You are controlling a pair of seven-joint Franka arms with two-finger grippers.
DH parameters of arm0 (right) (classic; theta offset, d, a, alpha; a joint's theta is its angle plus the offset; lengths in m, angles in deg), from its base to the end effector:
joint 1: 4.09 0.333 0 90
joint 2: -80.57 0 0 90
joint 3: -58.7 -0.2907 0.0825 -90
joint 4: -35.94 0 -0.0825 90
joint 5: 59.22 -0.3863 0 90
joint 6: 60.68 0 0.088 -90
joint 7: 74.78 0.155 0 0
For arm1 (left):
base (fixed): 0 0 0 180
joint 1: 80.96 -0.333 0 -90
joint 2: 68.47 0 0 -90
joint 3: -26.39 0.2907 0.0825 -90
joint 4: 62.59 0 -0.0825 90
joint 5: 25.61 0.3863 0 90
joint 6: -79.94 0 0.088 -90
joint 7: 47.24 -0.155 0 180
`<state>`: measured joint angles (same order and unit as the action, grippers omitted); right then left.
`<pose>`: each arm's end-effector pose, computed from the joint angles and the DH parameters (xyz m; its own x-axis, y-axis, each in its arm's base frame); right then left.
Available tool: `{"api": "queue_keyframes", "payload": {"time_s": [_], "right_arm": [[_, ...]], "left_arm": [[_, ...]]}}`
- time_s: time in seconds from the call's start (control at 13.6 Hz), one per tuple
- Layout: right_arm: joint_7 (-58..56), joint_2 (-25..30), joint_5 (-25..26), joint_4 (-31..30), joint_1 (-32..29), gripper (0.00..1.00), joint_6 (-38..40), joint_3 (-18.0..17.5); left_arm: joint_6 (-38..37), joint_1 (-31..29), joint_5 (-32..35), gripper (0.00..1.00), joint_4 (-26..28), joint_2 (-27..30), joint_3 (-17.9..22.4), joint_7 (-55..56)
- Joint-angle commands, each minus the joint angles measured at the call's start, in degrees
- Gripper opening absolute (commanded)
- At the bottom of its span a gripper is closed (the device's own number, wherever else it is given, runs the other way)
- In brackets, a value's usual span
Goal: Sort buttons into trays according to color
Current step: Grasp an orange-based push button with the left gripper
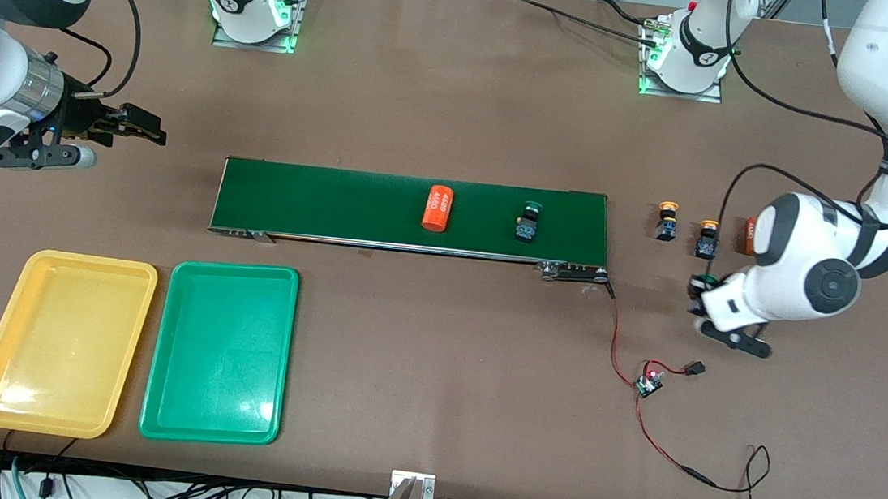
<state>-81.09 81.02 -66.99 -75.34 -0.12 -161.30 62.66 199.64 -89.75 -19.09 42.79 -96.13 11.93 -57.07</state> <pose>0.5302 0.0185 0.3971 0.9829 0.0844 -0.1638 0.0605 -0.9875 -0.1458 0.5969 -0.0493 0.1858 0.9263 -0.3170 -0.2038 -0.3097 -0.9484 0.0675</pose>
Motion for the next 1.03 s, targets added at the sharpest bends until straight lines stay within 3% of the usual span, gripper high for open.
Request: {"api": "queue_keyframes", "payload": {"time_s": [0.0, 0.37, 0.51, 0.73, 0.95], "right_arm": [[0.6, 0.7, -0.8, -0.6, -0.4, 1.00, 0.4, -0.2], [0.5, 0.6, -0.8, -0.6, -0.8, 1.00, 0.4, -0.2], [0.4, 0.6, -0.8, -0.6, -0.8, 1.00, 0.4, -0.2], [0.3, 0.6, -0.8, -0.6, -0.9, 1.00, 0.4, -0.2], [0.2, 0.6, -0.8, -0.6, -0.9, 1.00, 0.4, -0.2]], "left_arm": [[-8.6, 0.7, 0.5, 0.07, -1.9, 4.4, -5.6, 3.7], [-9.4, 1.6, 0.3, 0.07, 1.2, 4.9, -15.3, 24.1], [-5.6, 2.0, 0.3, 0.07, 4.2, 4.8, -18.5, 31.6], [3.1, 2.1, 0.4, 0.08, 9.7, 4.6, -19.4, 35.4], [7.4, 3.2, 0.4, 0.13, 11.1, 3.5, -19.4, 39.3]]}}
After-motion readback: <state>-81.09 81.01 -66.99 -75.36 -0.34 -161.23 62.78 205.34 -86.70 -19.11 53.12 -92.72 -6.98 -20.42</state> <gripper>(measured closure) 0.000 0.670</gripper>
